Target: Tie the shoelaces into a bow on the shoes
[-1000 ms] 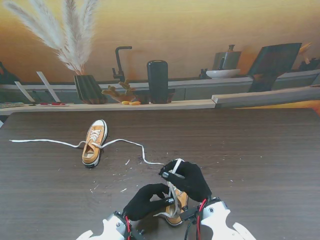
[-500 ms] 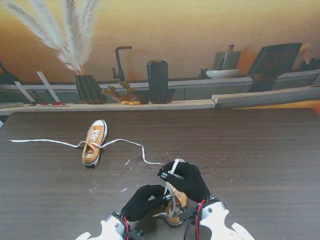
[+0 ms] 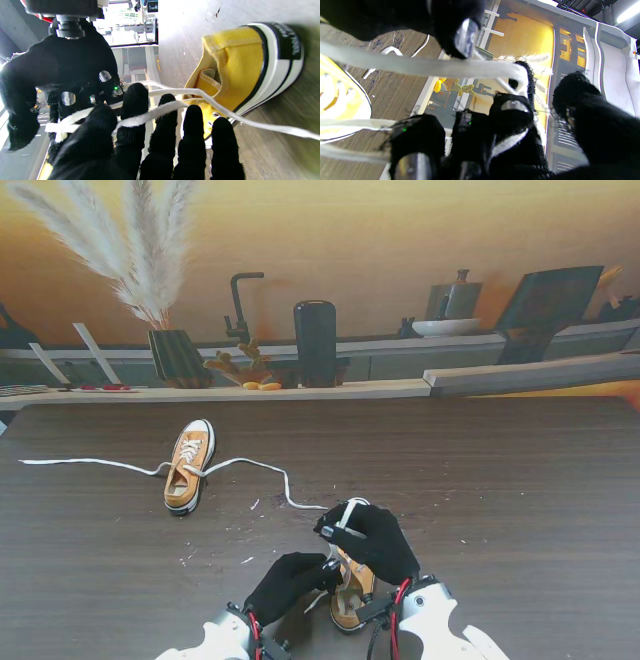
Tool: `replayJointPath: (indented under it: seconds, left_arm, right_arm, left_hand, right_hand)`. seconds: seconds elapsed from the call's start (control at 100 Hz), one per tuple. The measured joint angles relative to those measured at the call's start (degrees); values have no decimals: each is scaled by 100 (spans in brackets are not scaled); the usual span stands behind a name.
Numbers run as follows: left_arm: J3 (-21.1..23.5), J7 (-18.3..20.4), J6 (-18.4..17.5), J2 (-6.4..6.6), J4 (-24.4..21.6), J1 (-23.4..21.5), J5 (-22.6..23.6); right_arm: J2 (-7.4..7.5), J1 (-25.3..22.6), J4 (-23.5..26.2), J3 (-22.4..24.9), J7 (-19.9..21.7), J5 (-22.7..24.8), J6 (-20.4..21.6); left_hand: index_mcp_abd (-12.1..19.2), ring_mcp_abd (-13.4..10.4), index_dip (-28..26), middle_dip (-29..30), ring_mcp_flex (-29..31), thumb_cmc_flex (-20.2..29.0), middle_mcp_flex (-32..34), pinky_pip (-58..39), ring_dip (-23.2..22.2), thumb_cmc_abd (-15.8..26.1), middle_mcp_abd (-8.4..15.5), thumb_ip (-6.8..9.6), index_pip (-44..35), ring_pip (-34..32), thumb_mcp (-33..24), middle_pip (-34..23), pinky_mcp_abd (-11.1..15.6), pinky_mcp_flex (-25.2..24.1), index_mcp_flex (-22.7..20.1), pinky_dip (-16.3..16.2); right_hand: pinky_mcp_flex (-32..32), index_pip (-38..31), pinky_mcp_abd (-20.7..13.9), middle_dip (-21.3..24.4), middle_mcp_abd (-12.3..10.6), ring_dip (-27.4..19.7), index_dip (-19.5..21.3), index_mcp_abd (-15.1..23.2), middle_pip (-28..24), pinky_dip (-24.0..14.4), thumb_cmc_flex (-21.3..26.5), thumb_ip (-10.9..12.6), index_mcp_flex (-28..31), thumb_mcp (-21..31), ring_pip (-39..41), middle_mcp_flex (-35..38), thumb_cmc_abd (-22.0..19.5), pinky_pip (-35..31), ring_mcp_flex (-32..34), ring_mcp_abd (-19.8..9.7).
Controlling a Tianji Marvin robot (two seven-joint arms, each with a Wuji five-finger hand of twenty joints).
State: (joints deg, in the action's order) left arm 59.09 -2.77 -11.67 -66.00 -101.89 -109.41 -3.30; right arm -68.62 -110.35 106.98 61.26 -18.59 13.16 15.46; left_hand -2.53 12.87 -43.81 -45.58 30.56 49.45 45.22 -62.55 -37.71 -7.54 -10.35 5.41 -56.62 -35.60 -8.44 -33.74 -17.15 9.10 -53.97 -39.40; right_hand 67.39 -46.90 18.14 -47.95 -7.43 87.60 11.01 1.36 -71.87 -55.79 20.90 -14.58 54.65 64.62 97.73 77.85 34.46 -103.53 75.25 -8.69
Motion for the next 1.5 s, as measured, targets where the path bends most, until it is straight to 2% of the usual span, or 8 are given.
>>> replayJointPath:
  seconds: [0.19,0.44,0.73,0.84,1.03,1.4,1.44,1.5]
  left_arm:
    - [-3,197,-10,0,-13,-5,-508]
    - [-2,115,-6,-5,-48,-66,-375]
    - [84,291,-22,1,-92,-227,-722]
    - [106,434,-68,9,-88,-268,-1136]
    - [111,731,-326,11,-34,-312,-2042]
    - [153,1008,-393,-7,-95,-449,-2740]
    - [154,1091,-396,-7,-94,-449,-2844]
    - [151,1202,-408,-8,-88,-445,-3106]
  right_arm:
    - [1,2,-5,-3,0,-2,2]
    - [3,-29,-4,16,15,1,18]
    - [9,-97,14,58,20,7,42]
    - [13,-107,15,61,28,8,48]
    - [19,-114,15,65,49,8,50]
    - [35,-135,21,90,113,3,39]
    - [36,-135,22,90,115,3,39]
    - [38,-135,23,91,119,3,39]
  left_hand:
    - [-22,13,1993,76,-155,259,-203,0,0,138,-7,-179,1882,80,217,145,0,-180,33,16]
    - [-22,15,3102,84,-316,385,-554,62,0,140,-23,-233,3520,136,230,218,0,-283,1035,16]
    - [25,4,3245,84,-394,377,-939,123,0,471,-23,-233,4326,147,346,285,1,-347,2235,16]
    - [26,-4,3246,84,-519,374,-1086,147,0,521,-23,-233,4408,210,460,288,3,-405,2470,16]
    - [27,-80,3246,84,-749,197,-1402,356,0,512,-23,-12,4355,287,460,356,9,-551,2742,16]
    - [41,-158,3258,105,-838,15,-1676,499,0,385,5,-10,4557,383,455,490,13,-637,3503,16]
    - [454,-171,3316,111,-908,16,-1708,508,0,384,48,-10,4607,386,455,496,81,-639,3583,16]
    - [738,-208,3325,117,-971,9,-1781,558,0,384,77,-10,4685,397,455,502,288,-647,3672,16]
  right_hand:
    - [0,0,0,0,0,0,0,0,1,56,0,0,0,0,0,0,0,0,0,0]
    - [0,0,0,0,0,0,-1,0,2,57,0,0,0,0,0,0,0,0,0,0]
    - [0,-7,0,0,0,0,-1,0,2,58,0,0,-1,0,0,0,1,0,0,0]
    - [0,-54,0,0,0,0,-2,0,2,58,0,0,-1,0,0,0,2,0,0,0]
    - [0,-60,0,0,0,0,-49,0,2,58,0,0,-1,0,0,0,3,0,0,0]
    - [0,-64,0,0,0,0,-58,0,3,58,1,0,-1,0,0,0,39,0,0,0]
    - [0,-64,0,0,0,0,-60,0,3,58,1,0,-2,0,0,0,57,0,0,0]
    - [0,-65,0,0,0,0,-62,0,3,58,1,0,-2,0,0,0,58,0,0,0]
